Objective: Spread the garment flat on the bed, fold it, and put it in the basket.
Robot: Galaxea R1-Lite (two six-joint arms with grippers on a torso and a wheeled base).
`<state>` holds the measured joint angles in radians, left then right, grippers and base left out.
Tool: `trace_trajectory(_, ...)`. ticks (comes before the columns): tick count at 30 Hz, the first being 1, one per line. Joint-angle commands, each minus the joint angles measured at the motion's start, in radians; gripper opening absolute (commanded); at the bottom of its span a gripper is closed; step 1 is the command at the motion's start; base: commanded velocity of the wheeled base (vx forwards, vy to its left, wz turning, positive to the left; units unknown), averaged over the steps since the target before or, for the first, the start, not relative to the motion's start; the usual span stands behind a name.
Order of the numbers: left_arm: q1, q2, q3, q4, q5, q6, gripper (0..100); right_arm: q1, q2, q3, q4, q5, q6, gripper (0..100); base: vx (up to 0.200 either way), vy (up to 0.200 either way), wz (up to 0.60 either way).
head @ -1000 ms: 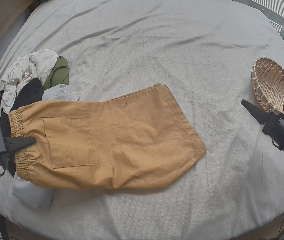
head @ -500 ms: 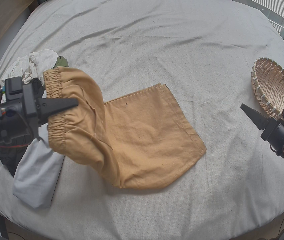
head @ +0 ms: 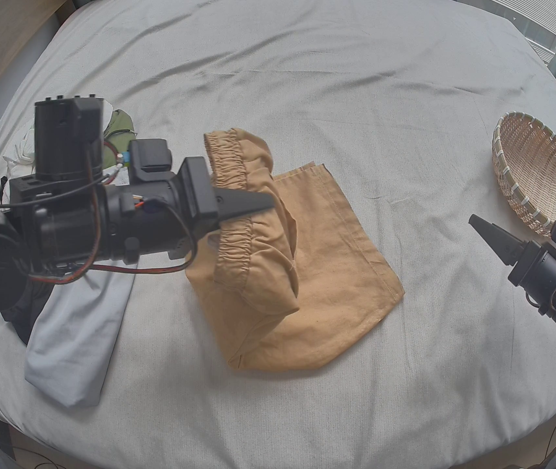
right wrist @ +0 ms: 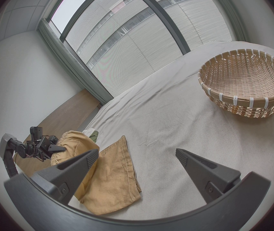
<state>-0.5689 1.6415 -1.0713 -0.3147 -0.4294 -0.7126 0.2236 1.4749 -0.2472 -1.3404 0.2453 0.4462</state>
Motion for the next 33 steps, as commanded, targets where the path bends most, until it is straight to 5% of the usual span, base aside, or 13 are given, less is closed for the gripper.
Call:
trace_trajectory(1, -0.029, 0.098, -0.041, -0.003, 0.018, 0.005, 0, 0.01, 0.004, 0.009, -0.009, -0.001, 0.0, 100, 0.0, 0.0, 0.0)
trace_trajectory(12, -0.04, 0.159, -0.081, -0.037, 0.066, -0.001, 0, 0.014, 0.005, 0.008, -0.011, 0.0, 0.012, 100, 0.0, 0.0, 0.0)
trace_trajectory(13, -0.04, 0.161, -0.081, -0.037, 0.066, -0.002, 100, 0.014, 0.005, 0.008, -0.011, 0.0, 0.012, 100, 0.0, 0.0, 0.0)
trace_trajectory(22, -0.072, 0.08, 0.025, -0.046, 0.081, 0.004, 100, 0.108, 0.039, 0.086, -0.011, 0.0, 0.012, 100, 0.0, 0.0, 0.0)
trace_trajectory(33, 0.004, -0.132, 0.249, -0.087, 0.081, 0.001, 100, 0.25, 0.26, 0.115, -0.129, -0.011, 0.068, 100, 0.0, 0.0, 0.0)
